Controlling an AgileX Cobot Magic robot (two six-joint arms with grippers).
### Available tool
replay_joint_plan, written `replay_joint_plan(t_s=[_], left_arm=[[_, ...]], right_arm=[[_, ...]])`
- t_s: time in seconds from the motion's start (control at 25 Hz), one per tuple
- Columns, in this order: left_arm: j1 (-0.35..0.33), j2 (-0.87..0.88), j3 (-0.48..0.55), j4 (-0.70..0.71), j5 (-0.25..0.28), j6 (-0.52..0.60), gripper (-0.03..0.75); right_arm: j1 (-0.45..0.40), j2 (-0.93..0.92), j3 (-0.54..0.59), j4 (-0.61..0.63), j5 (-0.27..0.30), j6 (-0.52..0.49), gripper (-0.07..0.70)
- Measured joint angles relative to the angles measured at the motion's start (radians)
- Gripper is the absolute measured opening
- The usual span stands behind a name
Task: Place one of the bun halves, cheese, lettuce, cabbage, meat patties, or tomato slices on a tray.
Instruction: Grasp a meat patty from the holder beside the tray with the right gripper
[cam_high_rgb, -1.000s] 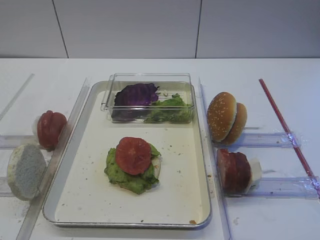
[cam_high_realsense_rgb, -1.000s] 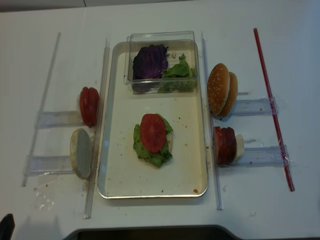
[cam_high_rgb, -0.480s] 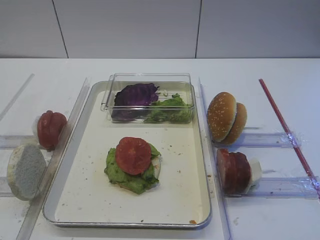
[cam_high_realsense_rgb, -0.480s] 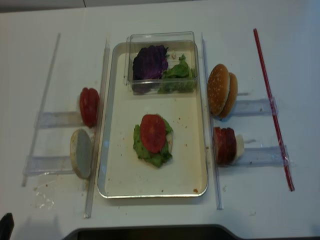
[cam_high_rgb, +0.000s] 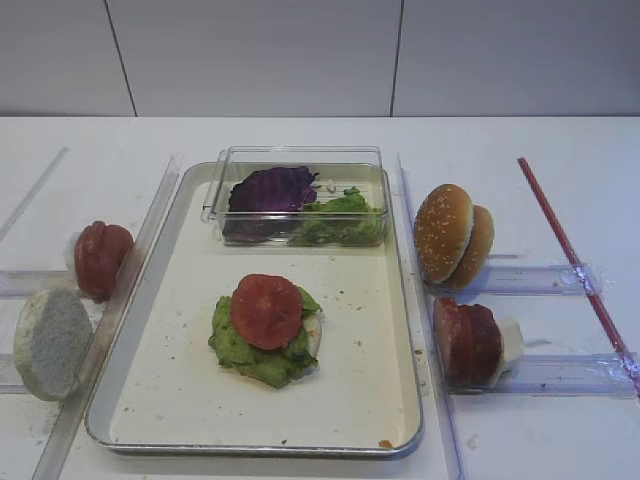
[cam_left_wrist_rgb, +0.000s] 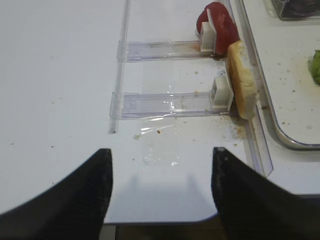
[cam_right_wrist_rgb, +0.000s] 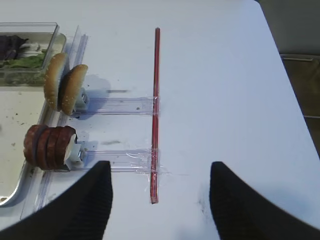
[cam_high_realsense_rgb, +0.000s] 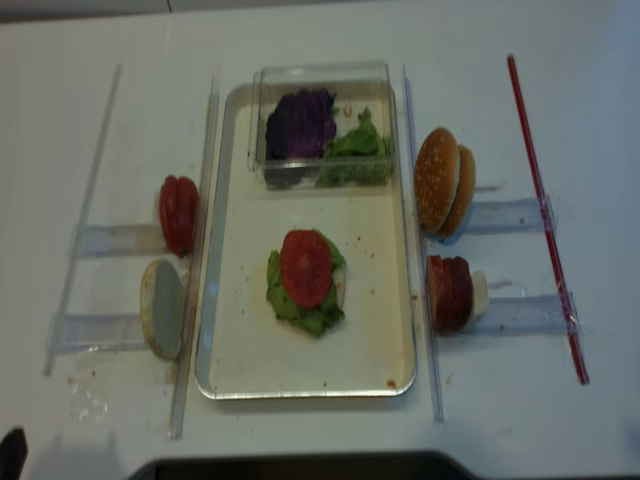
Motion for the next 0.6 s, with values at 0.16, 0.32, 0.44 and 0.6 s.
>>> replay_joint_plan(t_s=[0.16,0.32,0.44,0.6], left_arm=[[0.0,0.0,0.0,0.0,0.0,0.0,0.416],[0.0,0.0,0.0,0.0,0.0,0.0,0.416],[0.0,0.0,0.0,0.0,0.0,0.0,0.416],[0.0,0.0,0.0,0.0,0.0,0.0,0.416]], right_arm=[[0.034,0.069,-0.068,0.0,0.05,-0.002,0.445],[0.075,0.155,-0.135,0.0,0.059,-0.002,0.445],[0.09,0.209,-0.167,0.013,0.059,-0.001,0.445],[0.09,0.261,-0.198,0.06,0.061,-0.001,0.445]])
